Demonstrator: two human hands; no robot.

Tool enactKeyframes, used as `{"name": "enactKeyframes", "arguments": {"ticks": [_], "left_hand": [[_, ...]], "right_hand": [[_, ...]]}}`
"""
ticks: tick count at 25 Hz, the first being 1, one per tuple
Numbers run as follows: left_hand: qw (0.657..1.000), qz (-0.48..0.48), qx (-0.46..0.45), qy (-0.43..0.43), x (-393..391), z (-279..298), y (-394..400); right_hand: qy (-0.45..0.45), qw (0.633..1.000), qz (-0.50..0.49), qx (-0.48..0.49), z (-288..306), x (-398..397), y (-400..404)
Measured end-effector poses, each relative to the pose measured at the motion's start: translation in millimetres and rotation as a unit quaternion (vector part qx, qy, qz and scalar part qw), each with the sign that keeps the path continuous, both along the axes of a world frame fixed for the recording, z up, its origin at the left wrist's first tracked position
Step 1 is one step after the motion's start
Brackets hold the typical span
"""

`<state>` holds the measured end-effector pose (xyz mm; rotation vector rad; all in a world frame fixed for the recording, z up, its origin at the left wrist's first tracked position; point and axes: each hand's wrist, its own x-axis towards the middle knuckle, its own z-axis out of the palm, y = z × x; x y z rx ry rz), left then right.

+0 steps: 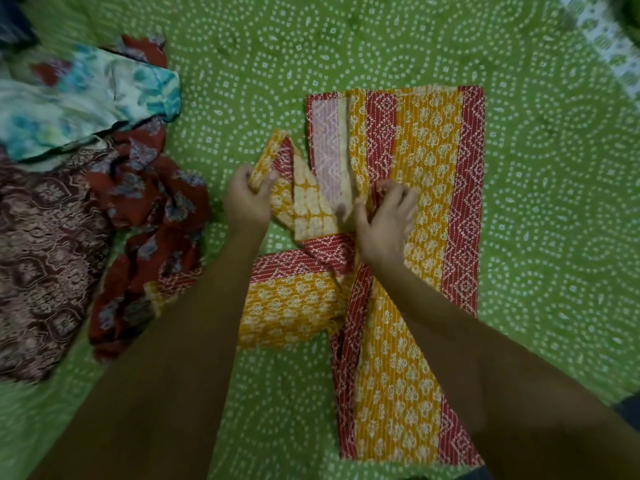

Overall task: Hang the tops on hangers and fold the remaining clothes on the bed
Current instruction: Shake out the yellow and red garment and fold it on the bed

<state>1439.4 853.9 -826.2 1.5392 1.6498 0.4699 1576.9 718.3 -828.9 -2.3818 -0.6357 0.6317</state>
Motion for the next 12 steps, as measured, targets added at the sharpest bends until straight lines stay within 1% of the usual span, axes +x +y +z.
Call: {"name": "enactKeyframes", "arguments": {"ticks": [1, 2, 3, 4, 5, 8, 12], "left_hand": [[0.999, 0.035, -0.002, 0.024, -12, 3, 1], [0.996, 0.054, 0.020, 0.071, -26, 6, 2], [0.991, 0.056, 0.044, 0.115, -40, 9, 0], [0.986, 0.051, 0.070, 0.140, -53, 15, -5], [0.985, 0.048, 0.088, 0.140, -68, 20, -11], [0.992, 0.075, 0.092, 0.050, -111, 35, -38], [0.994, 0.093, 0.055, 0.005, -168, 45, -80]], "right_hand": [[-0.007, 0.999, 0.027, -0.016, 3, -11, -7], [-0.016, 0.998, 0.056, -0.036, 6, -23, -13], [-0.030, 0.994, 0.088, -0.058, 8, -34, -19], [-0.044, 0.988, 0.126, -0.077, 10, -45, -25], [-0.057, 0.980, 0.168, -0.089, 11, -55, -30], [-0.081, 0.952, 0.278, -0.100, 13, -84, -45], [-0.130, 0.933, 0.315, -0.118, 10, -116, -62]]}}
